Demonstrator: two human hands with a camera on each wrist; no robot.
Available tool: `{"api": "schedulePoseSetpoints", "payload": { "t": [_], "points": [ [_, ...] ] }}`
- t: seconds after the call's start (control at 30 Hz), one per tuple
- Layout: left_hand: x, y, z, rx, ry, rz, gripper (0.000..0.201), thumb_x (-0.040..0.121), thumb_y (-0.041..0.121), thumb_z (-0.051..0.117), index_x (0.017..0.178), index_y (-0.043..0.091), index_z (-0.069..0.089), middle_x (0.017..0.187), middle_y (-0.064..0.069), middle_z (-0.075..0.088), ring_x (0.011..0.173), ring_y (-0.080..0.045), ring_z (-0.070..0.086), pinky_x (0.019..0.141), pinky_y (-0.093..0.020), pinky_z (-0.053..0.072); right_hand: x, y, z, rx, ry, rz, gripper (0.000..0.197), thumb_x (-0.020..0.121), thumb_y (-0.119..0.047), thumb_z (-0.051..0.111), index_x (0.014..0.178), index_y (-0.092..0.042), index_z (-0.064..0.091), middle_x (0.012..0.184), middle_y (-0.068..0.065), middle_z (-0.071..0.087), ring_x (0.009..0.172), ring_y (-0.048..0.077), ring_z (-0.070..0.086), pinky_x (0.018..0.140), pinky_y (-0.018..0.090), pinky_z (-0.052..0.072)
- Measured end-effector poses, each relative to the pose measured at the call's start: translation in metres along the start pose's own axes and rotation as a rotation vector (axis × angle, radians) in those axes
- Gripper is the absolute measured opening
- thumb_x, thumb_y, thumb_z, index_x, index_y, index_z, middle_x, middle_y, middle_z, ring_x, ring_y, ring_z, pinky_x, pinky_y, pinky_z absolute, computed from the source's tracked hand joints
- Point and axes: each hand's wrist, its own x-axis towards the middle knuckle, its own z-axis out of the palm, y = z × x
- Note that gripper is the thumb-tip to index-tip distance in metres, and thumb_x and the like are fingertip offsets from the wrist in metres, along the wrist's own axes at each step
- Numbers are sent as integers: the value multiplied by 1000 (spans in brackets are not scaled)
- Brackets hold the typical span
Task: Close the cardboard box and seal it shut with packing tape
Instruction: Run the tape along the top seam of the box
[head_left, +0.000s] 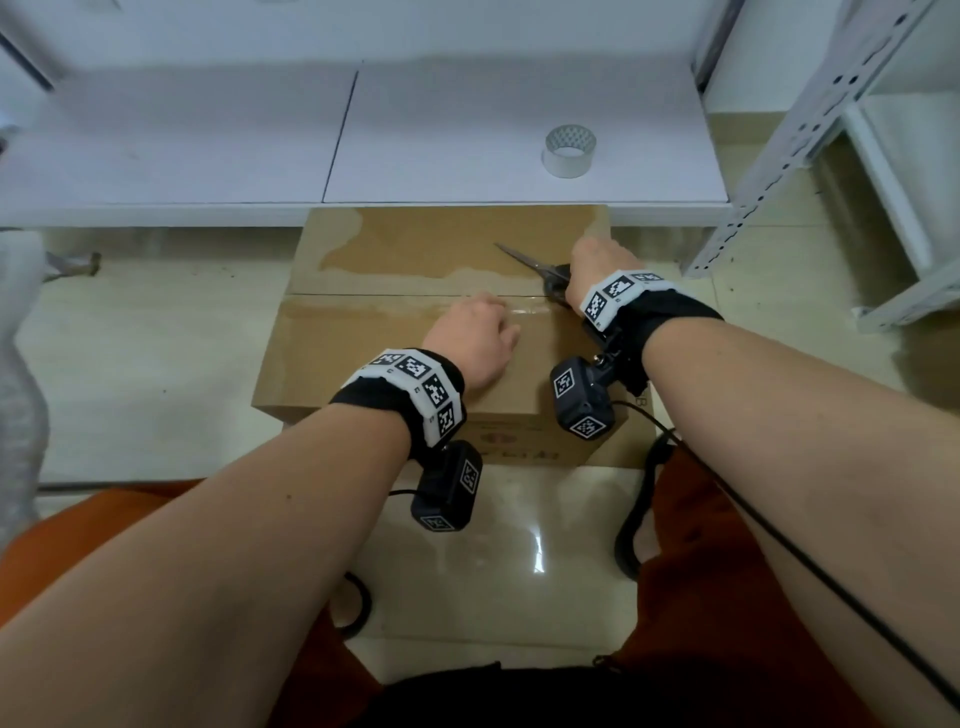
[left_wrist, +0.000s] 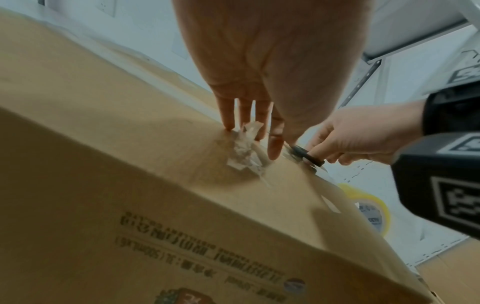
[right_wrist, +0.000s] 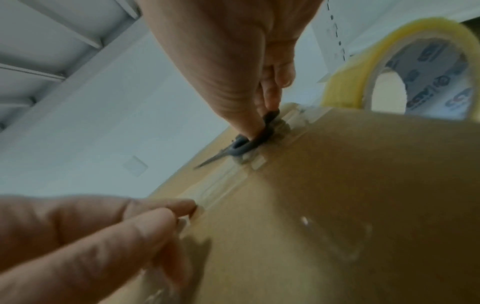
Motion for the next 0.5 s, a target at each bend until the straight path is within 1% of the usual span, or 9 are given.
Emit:
{"api": "schedulePoseSetpoints", "payload": {
  "t": [0.07, 0.1, 0.17, 0.2, 0.27, 0.33, 0.4, 0.47, 0.5],
  "points": [
    [0, 6, 0, 46, 6, -4, 37, 102, 27, 39, 111, 4, 66, 140, -8, 48, 120, -24, 51, 103, -35, 40, -6, 7, -4, 57, -3, 44, 15, 85, -13, 62, 86, -1, 54, 71, 8, 52, 68, 29, 55, 64, 31, 41],
    [0, 10, 1, 71, 9, -8, 38, 103, 25, 36, 113, 2, 64, 139, -11, 49, 119, -26, 52, 102, -35, 41, -8, 13, -4, 115, 16, 77, 19, 85, -18, 64, 89, -1, 56, 71, 8, 53, 65, 27, 54, 62, 30, 41],
    [2, 15, 4, 112, 18, -25, 38, 102, 21, 35, 115, -2, 62, 133, -16, 52, 114, -30, 54, 95, -36, 43, -15, 29, -5, 370, 1, 192, 23, 83, -21, 66, 91, 0, 61, 78, 10, 59, 71, 27, 58, 63, 33, 48],
    [4, 18, 5, 119, 20, -44, 36, 101, 20, 36, 114, -2, 61, 128, -18, 54, 111, -32, 55, 91, -38, 44, -20, 38, -7, 512, -6, 255, 28, 82, -22, 68, 94, 3, 63, 77, 11, 61, 69, 27, 61, 63, 34, 52],
    [5, 22, 6, 134, 31, -73, 32, 99, 19, 40, 111, -2, 60, 119, -21, 58, 107, -36, 57, 83, -39, 44, -34, 56, -8, 706, -30, 385, 33, 79, -30, 74, 84, 0, 63, 64, 9, 60, 51, 22, 57, 51, 30, 48],
    [5, 26, 8, 148, 39, -106, 32, 99, 20, 41, 109, -2, 61, 112, -20, 62, 103, -36, 59, 78, -37, 44, -46, 73, -8, 853, -115, 477, 36, 74, -39, 76, 70, -7, 61, 59, 7, 58, 43, 17, 46, 44, 24, 38],
    [2, 30, 12, 174, 43, -134, 35, 100, 24, 41, 108, -3, 62, 104, -17, 63, 98, -33, 62, 80, -35, 50, -57, 88, -3, 1032, -221, 512, 35, 70, -43, 76, 68, -12, 60, 60, 4, 59, 45, 16, 43, 48, 23, 35],
    [-1, 35, 17, 211, 44, -118, 37, 100, 32, 43, 109, 1, 61, 104, -13, 62, 97, -28, 61, 87, -38, 53, -66, 100, 4, 1139, -276, 507, 43, 65, -51, 77, 75, -13, 60, 64, 4, 60, 50, 18, 44, 54, 26, 37],
    [-2, 38, 20, 211, 55, -95, 37, 99, 34, 44, 109, 2, 60, 106, -12, 62, 98, -27, 61, 88, -39, 53, -72, 103, 6, 1160, -293, 500, 48, 66, -56, 77, 80, -13, 59, 66, 4, 58, 52, 18, 45, 56, 27, 38]
  ]
}}
